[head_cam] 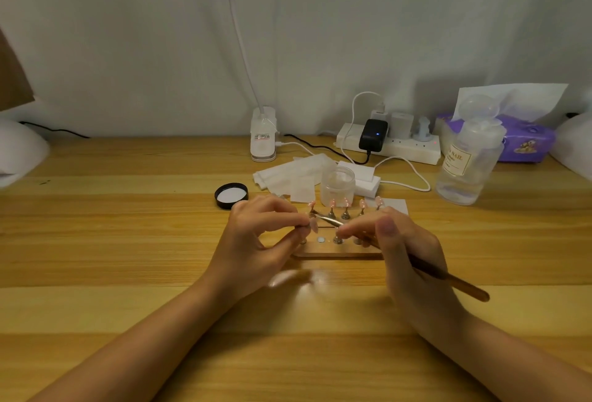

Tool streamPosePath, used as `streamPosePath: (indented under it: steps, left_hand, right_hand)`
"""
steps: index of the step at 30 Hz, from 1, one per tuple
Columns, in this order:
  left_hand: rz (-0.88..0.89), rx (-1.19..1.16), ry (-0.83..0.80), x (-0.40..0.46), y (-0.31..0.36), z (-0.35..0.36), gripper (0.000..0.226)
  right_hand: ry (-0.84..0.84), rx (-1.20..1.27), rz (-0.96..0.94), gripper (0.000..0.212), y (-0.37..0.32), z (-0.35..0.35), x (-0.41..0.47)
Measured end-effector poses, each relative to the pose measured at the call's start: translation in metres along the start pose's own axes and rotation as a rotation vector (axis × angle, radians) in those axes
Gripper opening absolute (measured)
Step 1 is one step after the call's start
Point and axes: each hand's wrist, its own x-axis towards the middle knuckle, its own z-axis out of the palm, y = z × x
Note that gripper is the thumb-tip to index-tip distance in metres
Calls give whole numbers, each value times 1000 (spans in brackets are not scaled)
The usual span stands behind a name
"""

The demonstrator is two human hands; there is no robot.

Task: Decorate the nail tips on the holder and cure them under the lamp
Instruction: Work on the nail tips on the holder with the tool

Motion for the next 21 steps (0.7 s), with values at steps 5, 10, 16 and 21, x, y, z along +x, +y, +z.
streamPosePath:
  steps: [5,10,16,21]
  left_hand:
    - [-12,-15,8,-1,1,-1,17]
    - [-26,-35,28,-1,1,-2,18]
    - [-65,-100,40,-1,1,-3,14]
    - [-3,-73,35,1,0,-3,16]
  right_hand:
    - [4,61,53,47,2,-1,-2]
    - [35,149,33,54,3,-2,-4]
    - [6,71,73,16,2,-4,1]
    - [-28,-102,-112,31,3,-1,0]
